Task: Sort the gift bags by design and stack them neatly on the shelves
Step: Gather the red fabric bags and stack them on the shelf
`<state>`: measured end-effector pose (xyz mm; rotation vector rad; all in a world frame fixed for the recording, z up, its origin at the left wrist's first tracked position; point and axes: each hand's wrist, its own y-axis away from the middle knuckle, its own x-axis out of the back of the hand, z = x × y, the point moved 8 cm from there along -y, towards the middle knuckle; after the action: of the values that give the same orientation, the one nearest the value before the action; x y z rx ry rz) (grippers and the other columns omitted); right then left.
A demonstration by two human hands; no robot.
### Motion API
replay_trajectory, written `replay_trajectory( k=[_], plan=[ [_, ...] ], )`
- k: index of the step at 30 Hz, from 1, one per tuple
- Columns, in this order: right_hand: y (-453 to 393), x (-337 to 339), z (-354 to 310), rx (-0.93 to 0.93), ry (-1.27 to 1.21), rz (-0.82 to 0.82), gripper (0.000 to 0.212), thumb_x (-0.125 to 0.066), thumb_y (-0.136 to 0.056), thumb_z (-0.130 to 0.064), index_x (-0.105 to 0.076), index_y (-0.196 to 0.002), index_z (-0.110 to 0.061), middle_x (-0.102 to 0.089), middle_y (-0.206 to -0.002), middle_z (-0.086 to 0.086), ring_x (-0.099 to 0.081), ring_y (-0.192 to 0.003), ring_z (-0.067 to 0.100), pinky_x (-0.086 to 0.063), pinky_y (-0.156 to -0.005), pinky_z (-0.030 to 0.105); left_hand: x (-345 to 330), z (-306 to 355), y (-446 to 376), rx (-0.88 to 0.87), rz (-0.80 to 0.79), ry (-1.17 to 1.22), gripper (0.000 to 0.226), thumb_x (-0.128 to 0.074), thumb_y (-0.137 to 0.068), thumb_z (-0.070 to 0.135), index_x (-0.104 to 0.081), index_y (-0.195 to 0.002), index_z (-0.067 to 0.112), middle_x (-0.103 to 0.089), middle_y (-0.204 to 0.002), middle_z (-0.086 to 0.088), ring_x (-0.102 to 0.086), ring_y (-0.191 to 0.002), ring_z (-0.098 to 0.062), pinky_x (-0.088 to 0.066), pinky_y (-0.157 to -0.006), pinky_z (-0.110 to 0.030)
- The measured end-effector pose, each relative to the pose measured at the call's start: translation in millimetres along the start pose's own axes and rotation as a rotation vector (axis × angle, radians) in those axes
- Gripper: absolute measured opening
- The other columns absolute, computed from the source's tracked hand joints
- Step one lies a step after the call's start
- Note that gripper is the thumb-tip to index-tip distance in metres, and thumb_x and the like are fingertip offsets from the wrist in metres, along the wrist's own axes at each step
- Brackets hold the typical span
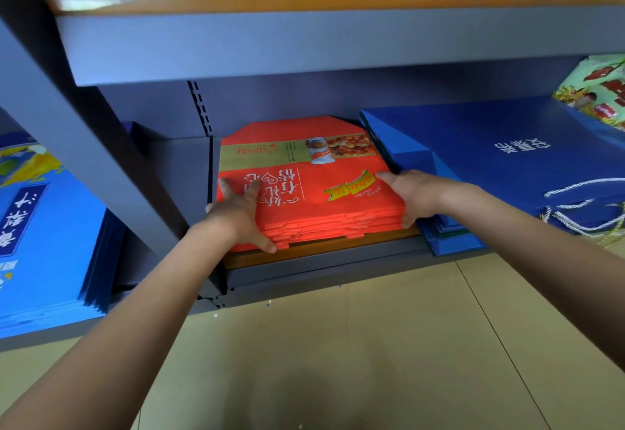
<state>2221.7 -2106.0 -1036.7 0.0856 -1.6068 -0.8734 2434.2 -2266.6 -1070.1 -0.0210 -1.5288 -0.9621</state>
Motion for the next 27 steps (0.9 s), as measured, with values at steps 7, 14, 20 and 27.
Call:
replay_trajectory(
  k=[7,14,20,27],
  plan=[
    [1,-22,5,-0.022,-0.084,0.058,0.111,-0.072,-0.079,-0.016,0.014,-0.147,-0.029,-0.042,-0.130,0.013,-0.033,-0.126,0.034,-0.026,-0.110,0.045,-3,-3,3,0.043,-0.034,0.053,0.134,-0.083,-0.062,0.042,0.020,-0.146,0.031,0.027,-0.149,-0.023,-0.023,-0.138,-0.044,-0.031,-0.110,-0.044],
    [0,-6,5,-0.013,-0.124,0.104,0.112,-0.076,-0.074,-0.013,0.006,-0.148,-0.030,-0.043,-0.134,0.012,-0.041,-0.122,0.031,-0.032,-0.107,0.040,-10,-1,7,0.045,-0.056,0.084,0.129,-0.081,-0.069,0.029,0.023,-0.145,0.030,-0.001,-0.147,-0.026,-0.041,-0.127,-0.037,-0.039,-0.102,-0.037],
    [-1,-14,3,0.007,-0.065,0.153,0.105,-0.071,-0.080,-0.013,0.007,-0.149,-0.026,-0.047,-0.121,0.012,-0.040,-0.123,0.035,-0.032,-0.107,0.042,-9,-7,9,0.055,0.022,0.048,0.129,-0.081,-0.070,0.023,0.024,-0.144,0.032,-0.002,-0.143,-0.025,-0.052,-0.114,-0.038,-0.049,-0.094,-0.037],
    [11,-11,14,0.078,-0.278,0.096,0.100,-0.074,-0.078,-0.020,-0.003,-0.149,-0.031,-0.045,-0.138,0.004,-0.047,-0.120,0.024,-0.036,-0.100,0.028,-11,-8,4,0.051,0.023,0.019,0.126,-0.079,-0.073,0.025,0.025,-0.143,0.033,0.029,-0.147,-0.025,-0.030,-0.133,-0.046,-0.044,-0.101,-0.042]
  ],
)
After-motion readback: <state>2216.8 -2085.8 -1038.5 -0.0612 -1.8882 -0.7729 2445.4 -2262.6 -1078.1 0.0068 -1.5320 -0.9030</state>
